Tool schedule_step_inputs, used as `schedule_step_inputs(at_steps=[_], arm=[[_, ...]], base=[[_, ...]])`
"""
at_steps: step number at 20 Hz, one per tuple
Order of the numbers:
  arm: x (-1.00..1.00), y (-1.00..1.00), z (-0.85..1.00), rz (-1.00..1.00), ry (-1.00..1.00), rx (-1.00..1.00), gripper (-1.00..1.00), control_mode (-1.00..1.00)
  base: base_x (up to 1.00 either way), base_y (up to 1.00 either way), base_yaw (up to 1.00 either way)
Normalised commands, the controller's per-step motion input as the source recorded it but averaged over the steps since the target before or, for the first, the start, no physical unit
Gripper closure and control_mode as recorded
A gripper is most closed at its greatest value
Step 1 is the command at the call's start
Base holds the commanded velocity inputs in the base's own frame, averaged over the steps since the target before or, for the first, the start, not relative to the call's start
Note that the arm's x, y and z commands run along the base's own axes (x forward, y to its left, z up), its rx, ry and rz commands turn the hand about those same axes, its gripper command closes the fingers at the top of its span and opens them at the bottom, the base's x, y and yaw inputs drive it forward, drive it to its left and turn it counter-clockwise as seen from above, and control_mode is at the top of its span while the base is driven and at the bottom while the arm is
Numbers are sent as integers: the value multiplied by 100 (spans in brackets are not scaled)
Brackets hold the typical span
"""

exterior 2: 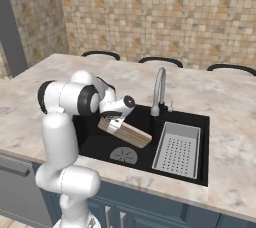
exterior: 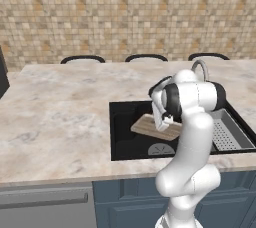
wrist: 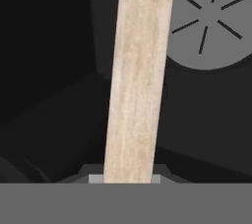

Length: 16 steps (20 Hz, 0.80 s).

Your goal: Move the cutting board and knife to the sink. Then move spray from the cabinet to the counter.

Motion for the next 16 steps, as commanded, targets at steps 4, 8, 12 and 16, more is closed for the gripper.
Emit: schedule_step_inputs(at_steps=[4, 8, 12, 16], arm=[[19, 0, -31, -3, 0, -2, 100, -100], [-15, 0, -20, -1, 7, 0, 100, -100], [-10, 9, -31, -1, 27, 0, 100, -100], [0, 12, -45, -3, 28, 0, 100, -100]], base=[[0, 0, 0], [0, 0, 0], [0, 0, 0], [0, 0, 0]])
